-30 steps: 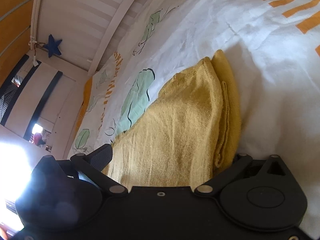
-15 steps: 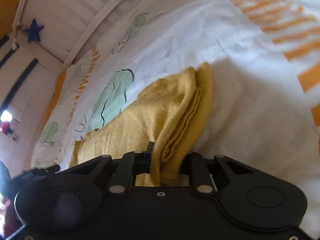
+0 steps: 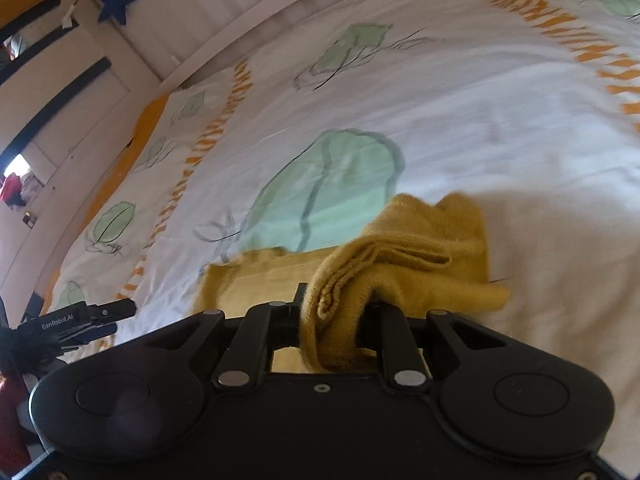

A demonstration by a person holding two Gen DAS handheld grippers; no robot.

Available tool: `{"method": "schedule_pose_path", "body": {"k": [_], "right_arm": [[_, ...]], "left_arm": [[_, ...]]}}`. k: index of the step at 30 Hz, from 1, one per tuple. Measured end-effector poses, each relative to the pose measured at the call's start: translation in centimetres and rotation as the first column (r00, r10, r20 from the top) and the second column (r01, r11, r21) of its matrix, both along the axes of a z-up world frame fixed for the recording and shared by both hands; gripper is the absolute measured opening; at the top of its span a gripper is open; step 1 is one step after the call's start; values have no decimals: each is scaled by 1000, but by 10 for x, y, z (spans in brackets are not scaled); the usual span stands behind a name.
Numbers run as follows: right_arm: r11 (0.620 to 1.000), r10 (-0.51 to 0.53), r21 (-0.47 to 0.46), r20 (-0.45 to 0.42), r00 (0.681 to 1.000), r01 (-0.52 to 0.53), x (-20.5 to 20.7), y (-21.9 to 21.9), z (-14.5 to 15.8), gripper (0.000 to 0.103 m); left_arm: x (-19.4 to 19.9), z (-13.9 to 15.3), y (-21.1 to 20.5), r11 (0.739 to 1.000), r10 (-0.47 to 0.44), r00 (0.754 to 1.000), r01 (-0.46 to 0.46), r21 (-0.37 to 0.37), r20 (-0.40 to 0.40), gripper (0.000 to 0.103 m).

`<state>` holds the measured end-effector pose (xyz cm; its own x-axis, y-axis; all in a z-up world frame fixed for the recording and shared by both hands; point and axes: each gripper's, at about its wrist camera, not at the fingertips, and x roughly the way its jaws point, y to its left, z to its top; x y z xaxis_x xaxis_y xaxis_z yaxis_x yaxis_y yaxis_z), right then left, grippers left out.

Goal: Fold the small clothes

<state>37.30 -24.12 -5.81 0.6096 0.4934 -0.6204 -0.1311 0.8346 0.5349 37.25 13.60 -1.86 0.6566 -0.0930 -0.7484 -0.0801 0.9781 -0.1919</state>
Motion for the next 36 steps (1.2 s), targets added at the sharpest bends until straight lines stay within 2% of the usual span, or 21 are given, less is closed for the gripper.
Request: {"method": "schedule_pose_path", "body": {"k": [10, 16, 21, 23, 24, 25, 27, 31, 33, 36], "right_arm": [[995, 97, 15, -28, 995, -96, 12, 96, -9, 24], [988, 119, -94, -61, 991, -124, 15, 139, -23, 24], [972, 139, -183, -47, 989, -145, 7, 163, -26, 26], [954, 167, -247, -33, 985, -170, 4, 175, -26, 35], [947, 182, -263, -27, 983, -182, 2, 180, -25, 45], [946, 197, -260, -19, 980, -195, 0, 183, -25, 55], [944, 246, -227, -9, 969, -241, -5, 190, -22, 67], [932, 326, -178, 43, 944, -314, -17, 195, -12, 70], [933, 348, -124, 74, 935, -337, -22, 187, -6, 69], [938, 343, -94, 110, 933, -334, -28, 173, 5, 69]], "left_arm": [[-6, 4, 28, 999, 34, 999, -34, -22, 6, 93], [-11, 6, 38, 999, 42, 999, -42, -27, 9, 93], [-17, 8, 44, 998, 54, 998, -53, -29, 12, 93], [-19, 8, 45, 998, 56, 998, -55, -27, 9, 93], [-20, 7, 46, 998, 56, 998, -55, -27, 6, 93], [-21, 7, 46, 998, 55, 998, -55, -27, 4, 93], [-24, 7, 47, 998, 53, 999, -53, -24, 5, 93], [-28, 11, 53, 997, 70, 997, -69, -24, 22, 93], [-29, 13, 57, 996, 84, 996, -83, -28, 29, 93], [-28, 13, 59, 996, 89, 996, -88, -32, 26, 93]]}}
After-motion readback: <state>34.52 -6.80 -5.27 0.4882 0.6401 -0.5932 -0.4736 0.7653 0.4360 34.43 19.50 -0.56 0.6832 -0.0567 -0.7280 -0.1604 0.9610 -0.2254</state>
